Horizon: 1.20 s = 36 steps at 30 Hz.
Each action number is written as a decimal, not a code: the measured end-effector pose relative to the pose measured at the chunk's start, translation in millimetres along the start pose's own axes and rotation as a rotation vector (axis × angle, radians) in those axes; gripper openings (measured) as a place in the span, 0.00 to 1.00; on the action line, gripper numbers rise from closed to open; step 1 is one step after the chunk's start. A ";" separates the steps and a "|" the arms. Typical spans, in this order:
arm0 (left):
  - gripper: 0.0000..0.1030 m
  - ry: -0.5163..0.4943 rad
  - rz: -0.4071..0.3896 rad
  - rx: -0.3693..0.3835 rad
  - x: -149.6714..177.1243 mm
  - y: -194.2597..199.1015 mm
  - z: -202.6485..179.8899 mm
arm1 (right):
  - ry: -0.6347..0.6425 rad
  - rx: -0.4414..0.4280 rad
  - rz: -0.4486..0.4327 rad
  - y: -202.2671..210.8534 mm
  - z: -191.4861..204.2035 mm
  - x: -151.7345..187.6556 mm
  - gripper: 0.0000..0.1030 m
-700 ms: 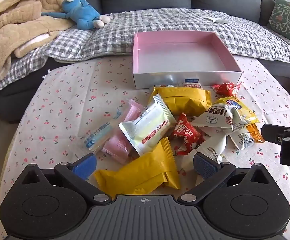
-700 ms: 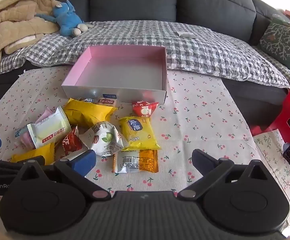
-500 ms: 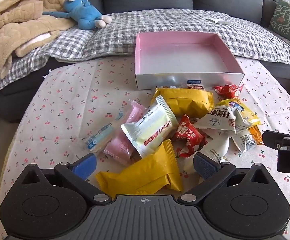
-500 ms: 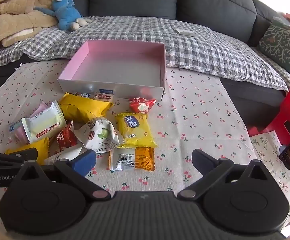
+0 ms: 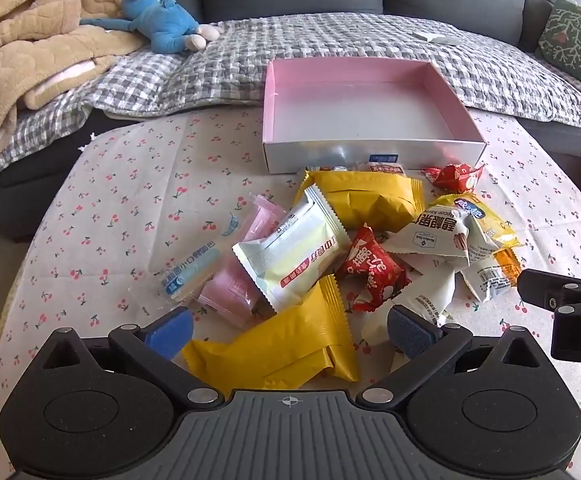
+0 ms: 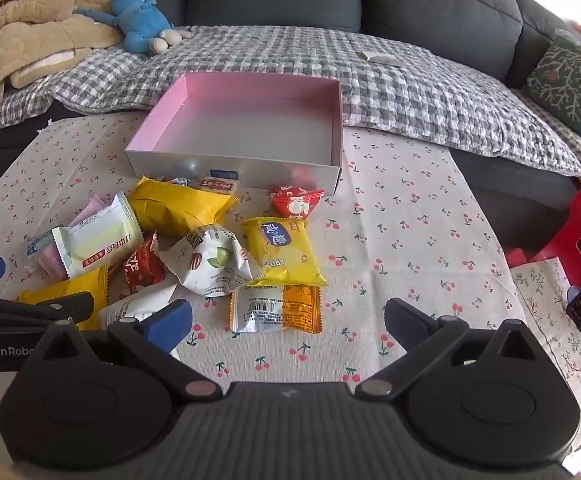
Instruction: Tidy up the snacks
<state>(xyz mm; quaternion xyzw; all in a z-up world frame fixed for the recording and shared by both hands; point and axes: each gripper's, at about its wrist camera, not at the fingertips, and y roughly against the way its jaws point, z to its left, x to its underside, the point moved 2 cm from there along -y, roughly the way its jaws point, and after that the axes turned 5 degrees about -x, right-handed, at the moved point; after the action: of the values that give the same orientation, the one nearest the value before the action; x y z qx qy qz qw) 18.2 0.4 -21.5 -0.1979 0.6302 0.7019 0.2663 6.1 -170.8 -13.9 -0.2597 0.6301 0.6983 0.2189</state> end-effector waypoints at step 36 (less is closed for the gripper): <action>1.00 0.003 0.002 0.002 -0.7 -0.4 3.3 | -0.008 -0.021 0.030 -4.8 1.8 -2.1 1.00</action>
<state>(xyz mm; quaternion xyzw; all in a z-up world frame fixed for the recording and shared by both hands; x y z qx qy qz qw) 19.2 3.6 -21.0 -0.1982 0.6315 0.7013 0.2648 10.6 -168.4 -16.0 -0.2496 0.6257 0.7091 0.2084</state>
